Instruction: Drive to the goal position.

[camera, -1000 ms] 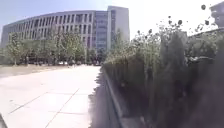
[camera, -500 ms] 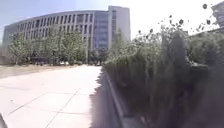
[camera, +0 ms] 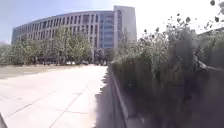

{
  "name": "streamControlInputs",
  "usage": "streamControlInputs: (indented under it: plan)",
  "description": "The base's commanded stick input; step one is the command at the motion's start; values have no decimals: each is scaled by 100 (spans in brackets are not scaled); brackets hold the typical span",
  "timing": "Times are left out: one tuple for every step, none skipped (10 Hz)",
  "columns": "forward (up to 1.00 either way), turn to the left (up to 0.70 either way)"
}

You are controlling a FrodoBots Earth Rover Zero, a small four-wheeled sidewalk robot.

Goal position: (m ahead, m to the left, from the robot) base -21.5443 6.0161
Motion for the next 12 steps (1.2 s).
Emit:
streamControlInputs:
  plan:
    - [0,100]
    - [0,100]
    - [0,100]
    - [26,80]
    - [90,36]
    - [100,40]
    - [100,40]
    - [100,40]
    - [100,40]
    - [100,40]
    - [100,40]
    - [100,40]
